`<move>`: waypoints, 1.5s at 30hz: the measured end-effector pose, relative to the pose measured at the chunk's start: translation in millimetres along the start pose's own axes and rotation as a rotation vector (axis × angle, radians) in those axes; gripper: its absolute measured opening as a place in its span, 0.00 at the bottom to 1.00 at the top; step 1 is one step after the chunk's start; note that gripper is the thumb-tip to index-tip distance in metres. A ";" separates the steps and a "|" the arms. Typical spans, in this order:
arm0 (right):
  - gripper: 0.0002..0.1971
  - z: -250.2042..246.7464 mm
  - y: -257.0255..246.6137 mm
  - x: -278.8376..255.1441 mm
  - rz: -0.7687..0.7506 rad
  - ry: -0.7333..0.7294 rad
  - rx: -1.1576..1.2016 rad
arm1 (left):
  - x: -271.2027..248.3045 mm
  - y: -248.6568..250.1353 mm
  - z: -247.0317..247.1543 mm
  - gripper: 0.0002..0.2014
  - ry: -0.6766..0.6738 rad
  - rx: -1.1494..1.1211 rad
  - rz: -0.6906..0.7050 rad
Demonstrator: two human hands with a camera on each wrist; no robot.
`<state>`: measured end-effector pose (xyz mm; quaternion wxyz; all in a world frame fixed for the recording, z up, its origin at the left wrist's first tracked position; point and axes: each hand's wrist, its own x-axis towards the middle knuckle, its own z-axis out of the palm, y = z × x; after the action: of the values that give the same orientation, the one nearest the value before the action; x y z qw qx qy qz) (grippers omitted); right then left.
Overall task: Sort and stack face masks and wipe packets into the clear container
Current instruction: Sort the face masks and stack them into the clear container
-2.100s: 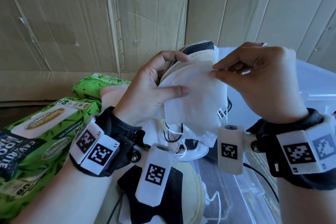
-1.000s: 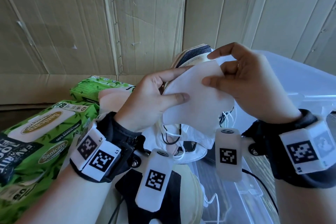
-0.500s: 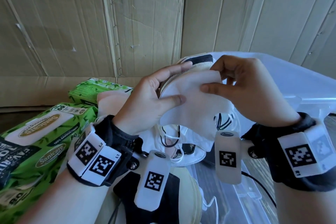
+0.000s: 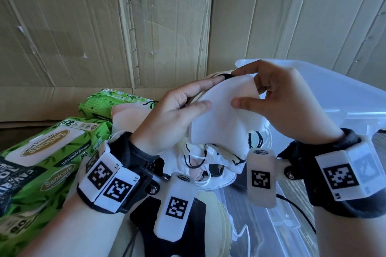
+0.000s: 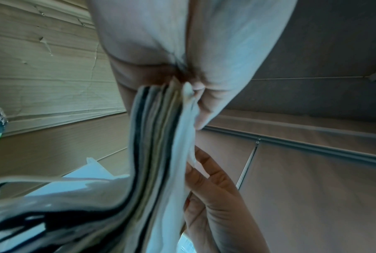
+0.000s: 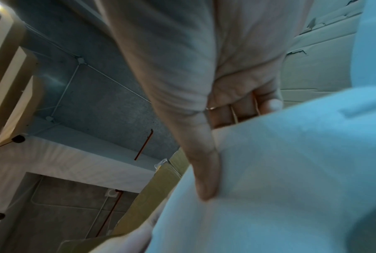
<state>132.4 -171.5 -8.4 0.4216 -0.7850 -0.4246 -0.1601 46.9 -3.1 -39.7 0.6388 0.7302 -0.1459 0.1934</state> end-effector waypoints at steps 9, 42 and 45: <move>0.15 -1.0 -1.4 -1.9 -0.003 0.006 -0.096 | -0.3 -2.7 1.9 0.21 0.000 -0.067 -0.060; 0.24 -3.3 2.9 -2.3 -0.076 -0.030 0.029 | -2.1 4.9 -0.6 0.06 0.200 0.216 -0.105; 0.15 -9.3 4.0 -2.5 -0.086 0.001 0.068 | -2.1 3.8 0.4 0.07 0.177 0.250 -0.118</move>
<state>135.2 -181.4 -6.5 0.4412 -0.7512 -0.4628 -0.1640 43.3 -4.1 -37.4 0.5637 0.7913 -0.0210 0.2357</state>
